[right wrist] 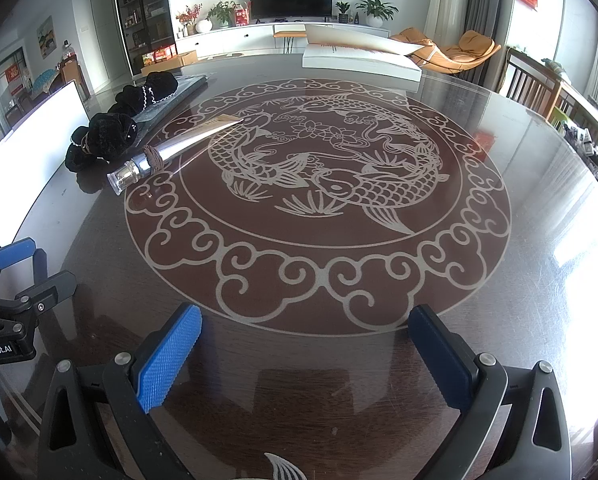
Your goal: Organize objects
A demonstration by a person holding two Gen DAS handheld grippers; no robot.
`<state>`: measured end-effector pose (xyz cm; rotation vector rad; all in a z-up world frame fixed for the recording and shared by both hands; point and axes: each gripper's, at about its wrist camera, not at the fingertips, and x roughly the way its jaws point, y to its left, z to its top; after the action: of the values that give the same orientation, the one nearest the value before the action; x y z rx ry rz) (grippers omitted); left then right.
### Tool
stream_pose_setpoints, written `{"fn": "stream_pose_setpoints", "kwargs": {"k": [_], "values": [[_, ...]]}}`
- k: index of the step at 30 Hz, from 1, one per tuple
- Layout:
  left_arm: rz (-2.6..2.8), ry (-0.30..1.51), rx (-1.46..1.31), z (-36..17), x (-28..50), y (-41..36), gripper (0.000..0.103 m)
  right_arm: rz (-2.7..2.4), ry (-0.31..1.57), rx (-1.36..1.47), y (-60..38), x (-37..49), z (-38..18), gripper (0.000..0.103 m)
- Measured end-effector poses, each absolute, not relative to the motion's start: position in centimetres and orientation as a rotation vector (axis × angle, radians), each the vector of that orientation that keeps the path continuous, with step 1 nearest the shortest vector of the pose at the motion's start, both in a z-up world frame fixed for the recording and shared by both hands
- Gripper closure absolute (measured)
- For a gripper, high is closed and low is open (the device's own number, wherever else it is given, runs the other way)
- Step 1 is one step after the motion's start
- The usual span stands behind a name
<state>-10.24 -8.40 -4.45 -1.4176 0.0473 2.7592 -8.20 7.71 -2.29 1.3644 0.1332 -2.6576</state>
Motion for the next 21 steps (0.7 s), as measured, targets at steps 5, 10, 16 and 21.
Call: {"fn": "stream_pose_setpoints", "kwargs": {"k": [5, 10, 16, 21], "values": [[2.759, 0.047, -1.418, -4.4, -10.2, -8.4, 0.000, -2.657, 0.133, 1.364, 7.7, -8.2, -2.3, 0.000], [2.769, 0.030, -1.424, -4.5, -10.4, -8.4, 0.000, -2.658, 0.133, 1.364, 7.7, -8.2, -2.3, 0.000], [2.741, 0.052, -1.424, -4.4, -9.4, -8.6, 0.000, -2.658, 0.133, 1.364, 7.7, -8.2, -2.3, 0.000], [2.689, 0.091, -1.414, -4.3, -8.7, -9.3, 0.000, -2.658, 0.133, 1.364, 7.7, -8.2, -2.3, 0.000]]}}
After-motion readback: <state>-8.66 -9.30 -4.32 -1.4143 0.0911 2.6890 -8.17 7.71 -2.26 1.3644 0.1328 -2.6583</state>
